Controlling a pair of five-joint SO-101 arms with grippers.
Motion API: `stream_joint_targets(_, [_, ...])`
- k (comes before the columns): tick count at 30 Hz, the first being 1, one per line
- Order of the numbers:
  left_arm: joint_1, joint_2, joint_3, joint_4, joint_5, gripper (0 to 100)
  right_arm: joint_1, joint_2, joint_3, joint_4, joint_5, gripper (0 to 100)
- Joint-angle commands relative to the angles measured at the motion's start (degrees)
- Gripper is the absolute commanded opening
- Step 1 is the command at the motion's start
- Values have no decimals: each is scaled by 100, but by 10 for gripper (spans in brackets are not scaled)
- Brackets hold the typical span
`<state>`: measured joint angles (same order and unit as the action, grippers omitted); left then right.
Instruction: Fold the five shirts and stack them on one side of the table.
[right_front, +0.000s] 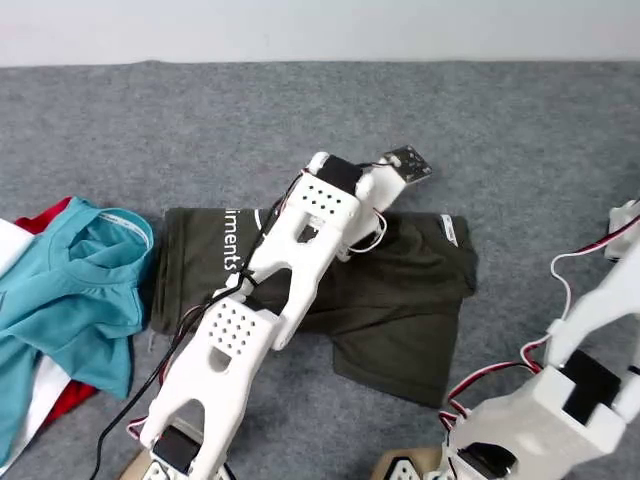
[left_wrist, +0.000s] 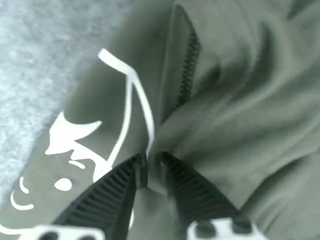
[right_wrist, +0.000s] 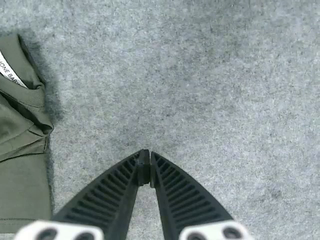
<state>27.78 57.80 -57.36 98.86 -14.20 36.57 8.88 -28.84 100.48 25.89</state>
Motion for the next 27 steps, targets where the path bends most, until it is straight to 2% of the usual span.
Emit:
stream_joint_targets(1, [-9,-844,347,176,-44,51,66,-356,-158,224,44,9])
stream_joint_targets(5, [0,-1213,892,167,-44,51,40,-356,-158,224,44,9])
stream_joint_targets(9, [176,-1530,919,141,-44,51,22,-356,-158,215,26,9])
stream_joint_targets(15, [571,-1591,919,-527,-9,51,13,-347,-158,215,9,9])
stream_joint_targets(27, [651,-1011,927,-1705,-9,51,22,-347,-158,215,44,9])
